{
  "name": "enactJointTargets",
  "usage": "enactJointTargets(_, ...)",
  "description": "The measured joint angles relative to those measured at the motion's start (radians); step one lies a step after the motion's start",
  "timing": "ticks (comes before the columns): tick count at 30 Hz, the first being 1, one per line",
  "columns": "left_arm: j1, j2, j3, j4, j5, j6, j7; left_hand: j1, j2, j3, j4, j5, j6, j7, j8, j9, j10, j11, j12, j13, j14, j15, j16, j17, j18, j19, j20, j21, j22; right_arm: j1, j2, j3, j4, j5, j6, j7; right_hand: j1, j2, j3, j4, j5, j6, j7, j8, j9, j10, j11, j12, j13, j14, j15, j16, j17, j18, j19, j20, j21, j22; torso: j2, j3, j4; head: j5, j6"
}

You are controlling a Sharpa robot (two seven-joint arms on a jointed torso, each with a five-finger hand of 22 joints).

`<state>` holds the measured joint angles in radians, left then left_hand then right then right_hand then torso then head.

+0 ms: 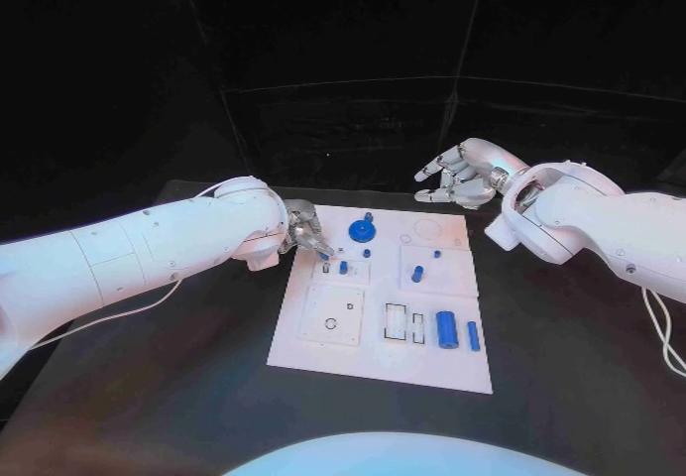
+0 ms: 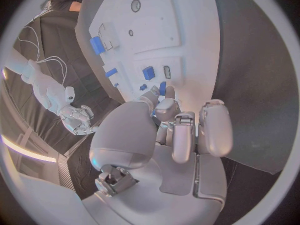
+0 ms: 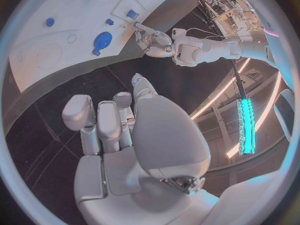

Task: Assemble the parts on the task board

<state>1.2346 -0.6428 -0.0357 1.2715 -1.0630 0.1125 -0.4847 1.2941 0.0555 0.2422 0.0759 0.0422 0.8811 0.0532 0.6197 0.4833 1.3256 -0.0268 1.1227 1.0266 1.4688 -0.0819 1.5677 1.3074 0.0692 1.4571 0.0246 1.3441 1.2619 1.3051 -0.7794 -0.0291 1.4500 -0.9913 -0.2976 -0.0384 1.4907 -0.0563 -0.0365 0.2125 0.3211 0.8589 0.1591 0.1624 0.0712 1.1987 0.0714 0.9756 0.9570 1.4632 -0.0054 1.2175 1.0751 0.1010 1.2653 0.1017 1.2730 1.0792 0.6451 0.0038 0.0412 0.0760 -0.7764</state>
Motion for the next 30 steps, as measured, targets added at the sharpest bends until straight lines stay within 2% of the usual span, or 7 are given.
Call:
enactJointTargets(8, 0.0, 0.009, -0.002, 0.003, -0.026, 0.012, -0.016, -0.007, -0.007, 0.014, -0.006, -0.001, 0.0, 0.0, 0.004, 0.0, 0.0, 0.0, 0.0, 0.0, 0.0, 0.0, 0.0, 0.0, 0.0, 0.0, 0.0, 0.0, 0.0, 0.0, 0.002, 0.0, 0.0, 0.002, 0.002, 0.0, 0.0, 0.0, 0.0, 0.0, 0.0, 0.0, 0.0, 0.0, 0.0, 0.0, 0.0, 0.0, 0.0, 0.0, 0.0, 0.0, 0.0, 0.0, 0.0, 0.0, 0.0, 0.0, 0.0, 0.0004, 0.0, -0.004, -0.003)
enactJointTargets(17, 0.0, 0.009, -0.019, 0.015, -0.043, 0.037, -0.032, -0.011, -0.011, 0.026, -0.01, 0.002, -0.003, -0.004, 0.005, 0.0, 0.0, 0.0, 0.0, -0.001, 0.0, 0.0, 0.0, 0.0, 0.0, 0.0, 0.0, 0.0, 0.001, 0.0, 0.002, 0.0, -0.001, 0.003, 0.003, 0.001, 0.0, 0.0, 0.0, 0.0, 0.0, 0.0, 0.0, 0.0, 0.0, 0.0, 0.0, 0.0, 0.0, 0.0, 0.0, 0.0, 0.0, 0.0, 0.0, 0.0, 0.0, 0.0, 0.0, 0.0001, 0.0002, -0.004, -0.005)
enactJointTargets(30, 0.0, 0.011, -0.021, 0.019, -0.069, 0.06, -0.038, -0.013, -0.01, 0.027, -0.011, 0.002, -0.004, -0.004, 0.001, 0.0, 0.0, 0.0, 0.0, -0.001, 0.0, 0.0, 0.0, 0.0, 0.0, 0.0, 0.0, 0.0, 0.001, 0.0, 0.004, 0.0, -0.002, 0.004, 0.006, 0.001, 0.0, 0.0, 0.0, 0.0, 0.0, 0.0, 0.0, 0.0, 0.0, 0.0, 0.0, 0.0, 0.0, 0.0, 0.0, 0.0, 0.0, 0.0, 0.0, 0.0, 0.0, 0.0, 0.0, -0.0001, 0.0013, -0.006, -0.001)
